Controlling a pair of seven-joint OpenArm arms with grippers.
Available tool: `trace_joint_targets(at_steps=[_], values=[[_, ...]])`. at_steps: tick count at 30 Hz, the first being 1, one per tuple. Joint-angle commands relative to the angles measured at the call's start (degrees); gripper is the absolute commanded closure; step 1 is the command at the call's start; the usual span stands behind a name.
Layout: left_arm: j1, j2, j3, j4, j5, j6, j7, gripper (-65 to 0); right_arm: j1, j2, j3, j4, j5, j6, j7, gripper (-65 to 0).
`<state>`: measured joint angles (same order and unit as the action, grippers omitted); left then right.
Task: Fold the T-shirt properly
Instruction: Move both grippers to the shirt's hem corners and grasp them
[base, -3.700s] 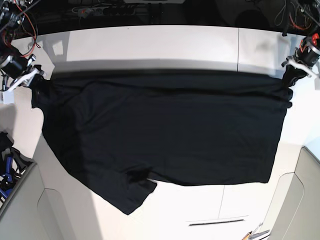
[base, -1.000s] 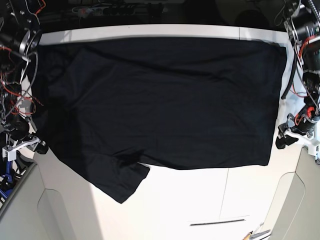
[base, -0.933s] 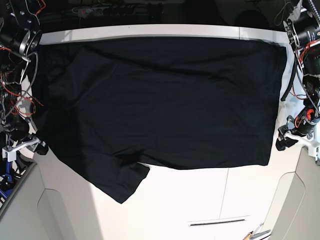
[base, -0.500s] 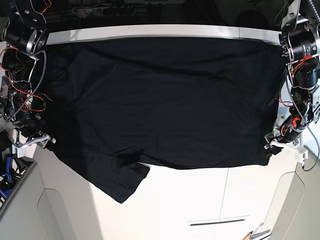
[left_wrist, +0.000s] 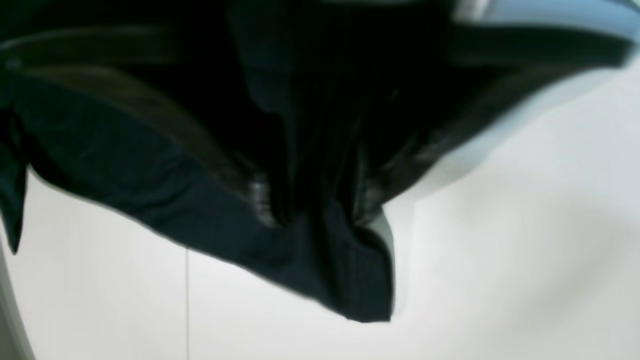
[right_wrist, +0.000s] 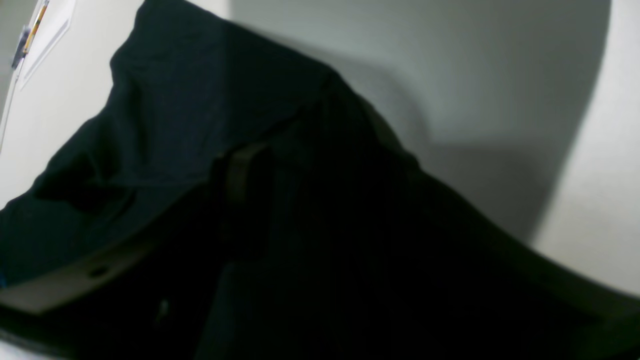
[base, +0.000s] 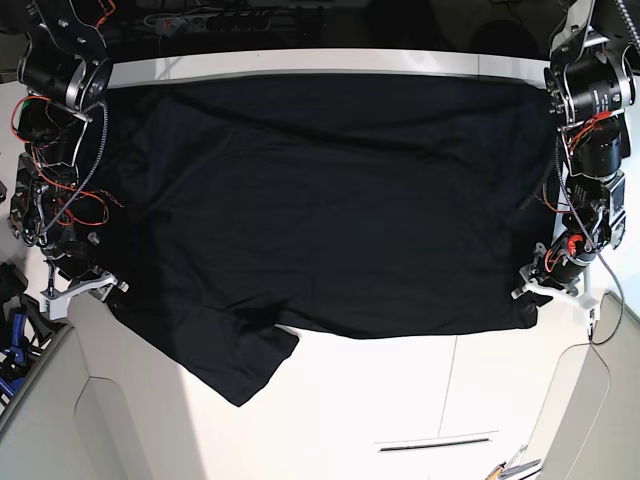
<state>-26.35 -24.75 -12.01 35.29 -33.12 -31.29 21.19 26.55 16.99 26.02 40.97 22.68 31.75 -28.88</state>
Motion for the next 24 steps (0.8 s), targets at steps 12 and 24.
trace_joint_targets(at_steps=[12, 24], values=[[-1.22, -1.01, 0.00, 0.48, 0.17, -0.04, 1.53, -17.6, 4.55, 3.74, 0.11, 4.57, -0.24, -0.28, 1.07, -31.6], [-1.25, -1.11, 0.00, 0.48, 1.33, -0.02, 1.09, -17.6, 4.48, 4.09, 0.09, 1.01, -7.69, -6.88, 4.96, -31.7]])
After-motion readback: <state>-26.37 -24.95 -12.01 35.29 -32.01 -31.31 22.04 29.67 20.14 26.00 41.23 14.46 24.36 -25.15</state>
